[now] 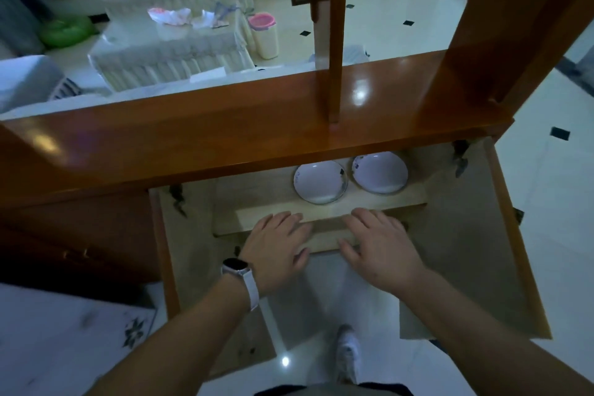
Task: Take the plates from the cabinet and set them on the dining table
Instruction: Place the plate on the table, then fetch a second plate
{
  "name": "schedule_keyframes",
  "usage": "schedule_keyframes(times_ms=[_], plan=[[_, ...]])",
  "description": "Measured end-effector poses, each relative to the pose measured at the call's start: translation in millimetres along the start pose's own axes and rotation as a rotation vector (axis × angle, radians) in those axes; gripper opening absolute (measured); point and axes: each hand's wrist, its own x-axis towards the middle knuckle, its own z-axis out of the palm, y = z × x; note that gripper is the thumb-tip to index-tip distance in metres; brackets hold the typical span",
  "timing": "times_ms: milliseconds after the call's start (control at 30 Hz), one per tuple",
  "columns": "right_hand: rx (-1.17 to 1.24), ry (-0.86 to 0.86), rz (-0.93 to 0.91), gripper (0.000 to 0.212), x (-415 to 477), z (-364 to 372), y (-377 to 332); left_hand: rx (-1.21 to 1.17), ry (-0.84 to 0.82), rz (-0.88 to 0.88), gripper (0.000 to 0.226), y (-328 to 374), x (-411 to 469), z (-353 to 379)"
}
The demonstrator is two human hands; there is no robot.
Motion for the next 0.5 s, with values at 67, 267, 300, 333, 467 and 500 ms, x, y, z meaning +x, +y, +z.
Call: schedule_keyframes(times_ms=[67, 267, 300, 333, 467, 500], plan=[[0.028, -0.014, -0.002, 0.054, 18.2, 3.9, 5.7, -0.006, -0.002, -0.040, 0.044, -2.4, 13.5, 1.7], [0.049, -0.051, 0.016, 0.046, 54.0, 22.5, 20.8, -0.101, 0.003, -0.150, 0.046, -4.2, 49.3, 20.1], [0.060, -0.070, 0.028, 0.047, 59.1, 24.8, 24.8, -0.105, -0.014, -0.159, 0.048, -6.6, 55.3, 24.5], [0.070, -0.096, 0.043, 0.048, 63.9, 27.0, 29.2, -0.114, -0.043, -0.168, 0.050, -9.0, 60.5, 28.8], [0.078, -0.138, 0.107, 0.048, 84.2, 40.0, 50.8, -0.168, -0.157, -0.222, 0.051, -24.2, 76.5, 53.1], [0.082, -0.138, 0.125, 0.048, 88.1, 45.3, 54.9, -0.177, -0.183, -0.234, 0.052, -29.6, 80.2, 61.6]])
